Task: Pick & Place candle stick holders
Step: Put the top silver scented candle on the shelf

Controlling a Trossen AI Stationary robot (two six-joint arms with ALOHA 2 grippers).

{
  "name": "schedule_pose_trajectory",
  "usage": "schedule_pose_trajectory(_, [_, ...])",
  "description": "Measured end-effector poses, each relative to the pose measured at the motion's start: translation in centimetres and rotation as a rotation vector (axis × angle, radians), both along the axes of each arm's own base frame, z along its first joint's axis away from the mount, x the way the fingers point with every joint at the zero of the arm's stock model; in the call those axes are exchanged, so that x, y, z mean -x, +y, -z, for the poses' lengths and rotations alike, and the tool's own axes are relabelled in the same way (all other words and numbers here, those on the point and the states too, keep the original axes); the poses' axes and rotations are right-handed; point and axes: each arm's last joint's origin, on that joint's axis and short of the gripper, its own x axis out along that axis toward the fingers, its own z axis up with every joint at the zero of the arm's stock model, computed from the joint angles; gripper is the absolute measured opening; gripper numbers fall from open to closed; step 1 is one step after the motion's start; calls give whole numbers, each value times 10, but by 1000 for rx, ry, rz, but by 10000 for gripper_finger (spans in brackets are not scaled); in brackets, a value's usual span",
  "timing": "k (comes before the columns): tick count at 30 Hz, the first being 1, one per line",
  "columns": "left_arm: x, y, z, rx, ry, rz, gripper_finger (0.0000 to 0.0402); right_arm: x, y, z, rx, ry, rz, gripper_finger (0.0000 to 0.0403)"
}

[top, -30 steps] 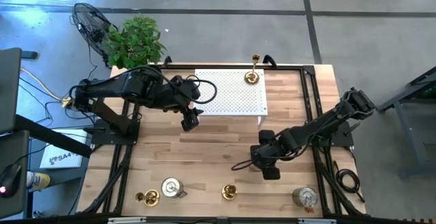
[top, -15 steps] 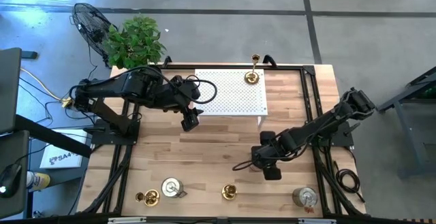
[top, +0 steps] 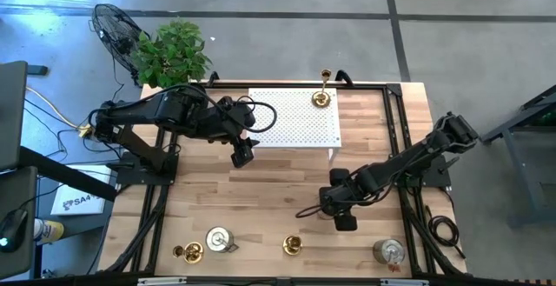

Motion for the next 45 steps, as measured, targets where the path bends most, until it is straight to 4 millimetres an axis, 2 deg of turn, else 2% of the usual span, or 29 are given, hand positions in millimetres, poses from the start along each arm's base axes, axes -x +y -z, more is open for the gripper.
schedule_pose_trajectory(11, [0, 0, 0, 0, 0, 0, 250, -13, 6, 32, 10, 98, 56, 399])
schedule_pose_trajectory(25, [0, 0, 0, 0, 0, 0, 250, -24, 9, 32, -14, -12, 58, 399])
schedule_pose_trajectory(30, [0, 0, 0, 0, -1, 0, 250, -27, 6, 31, -57, -10, 171, 399])
schedule_pose_trajectory(38, [0, 0, 0, 0, 0, 0, 250, -32, 1, 31, -92, -12, 184, 398])
schedule_pose_trajectory(45, [0, 0, 0, 0, 0, 0, 250, -37, 1, 47, -141, 68, 173, 373])
